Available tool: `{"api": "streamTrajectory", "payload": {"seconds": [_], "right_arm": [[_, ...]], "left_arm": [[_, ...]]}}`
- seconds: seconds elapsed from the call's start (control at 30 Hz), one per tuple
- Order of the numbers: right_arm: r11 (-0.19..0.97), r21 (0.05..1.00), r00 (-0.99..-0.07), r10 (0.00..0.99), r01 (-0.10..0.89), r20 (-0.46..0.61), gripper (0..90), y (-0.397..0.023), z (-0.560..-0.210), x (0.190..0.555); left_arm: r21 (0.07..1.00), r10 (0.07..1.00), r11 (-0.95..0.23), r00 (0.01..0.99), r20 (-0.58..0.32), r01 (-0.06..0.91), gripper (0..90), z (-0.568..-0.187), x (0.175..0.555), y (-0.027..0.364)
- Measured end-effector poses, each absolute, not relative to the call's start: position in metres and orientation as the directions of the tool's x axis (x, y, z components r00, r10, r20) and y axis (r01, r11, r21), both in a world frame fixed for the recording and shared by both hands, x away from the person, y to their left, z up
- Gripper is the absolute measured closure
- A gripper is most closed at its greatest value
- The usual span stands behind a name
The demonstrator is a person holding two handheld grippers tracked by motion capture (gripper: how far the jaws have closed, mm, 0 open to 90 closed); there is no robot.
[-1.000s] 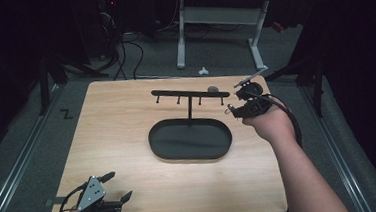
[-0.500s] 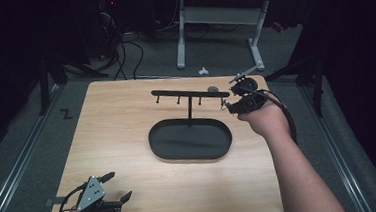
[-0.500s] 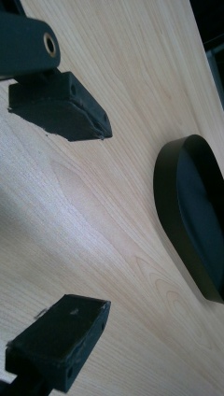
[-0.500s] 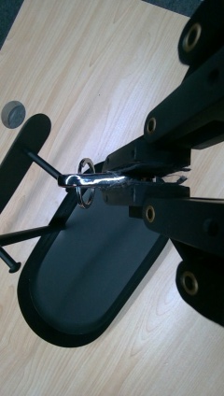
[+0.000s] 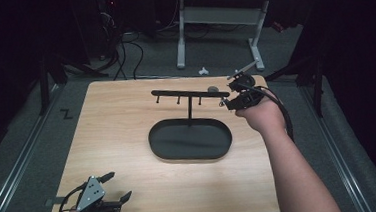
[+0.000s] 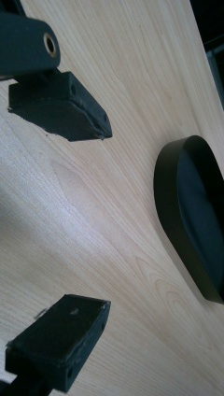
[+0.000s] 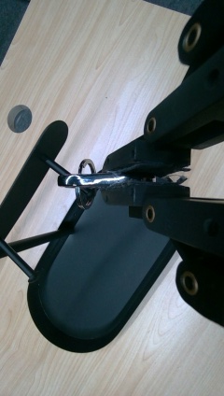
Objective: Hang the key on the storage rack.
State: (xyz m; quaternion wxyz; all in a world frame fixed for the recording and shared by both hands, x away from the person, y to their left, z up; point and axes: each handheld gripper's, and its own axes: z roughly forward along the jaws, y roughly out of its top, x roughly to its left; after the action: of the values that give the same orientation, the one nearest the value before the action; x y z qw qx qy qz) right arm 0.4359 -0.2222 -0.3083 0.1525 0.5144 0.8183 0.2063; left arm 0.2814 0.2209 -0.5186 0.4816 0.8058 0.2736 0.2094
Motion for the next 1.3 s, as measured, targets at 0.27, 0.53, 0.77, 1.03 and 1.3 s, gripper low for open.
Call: {"api": "streamTrajectory", "payload": {"seconds": [0.27, 0.53, 0.77, 1.03, 1.3], "right_arm": [[0.372, 0.499, -0.41, 0.911, 0.783, -0.036, 84.3, -0.222, -0.306, 0.442], [0.358, 0.491, -0.392, 0.919, 0.794, -0.036, 84.3, -0.224, -0.312, 0.449], [0.343, 0.482, -0.377, 0.926, 0.806, -0.029, 84.1, -0.228, -0.324, 0.449], [0.335, 0.473, -0.363, 0.931, 0.815, -0.034, 83.4, -0.232, -0.33, 0.449], [0.336, 0.472, -0.357, 0.933, 0.815, -0.048, 78.0, -0.232, -0.333, 0.451]], "left_arm": [[0.891, 0.644, -0.386, 0.762, 0.075, 0.238, 15.3, -0.518, 0.281, 0.221], [0.891, 0.644, -0.386, 0.761, 0.075, 0.239, 15.3, -0.519, 0.281, 0.221], [0.891, 0.643, -0.385, 0.762, 0.072, 0.241, 15.3, -0.519, 0.281, 0.221], [0.892, 0.643, -0.384, 0.763, 0.073, 0.239, 15.2, -0.519, 0.281, 0.22], [0.891, 0.642, -0.385, 0.763, 0.072, 0.24, 15.3, -0.52, 0.281, 0.22]]}}
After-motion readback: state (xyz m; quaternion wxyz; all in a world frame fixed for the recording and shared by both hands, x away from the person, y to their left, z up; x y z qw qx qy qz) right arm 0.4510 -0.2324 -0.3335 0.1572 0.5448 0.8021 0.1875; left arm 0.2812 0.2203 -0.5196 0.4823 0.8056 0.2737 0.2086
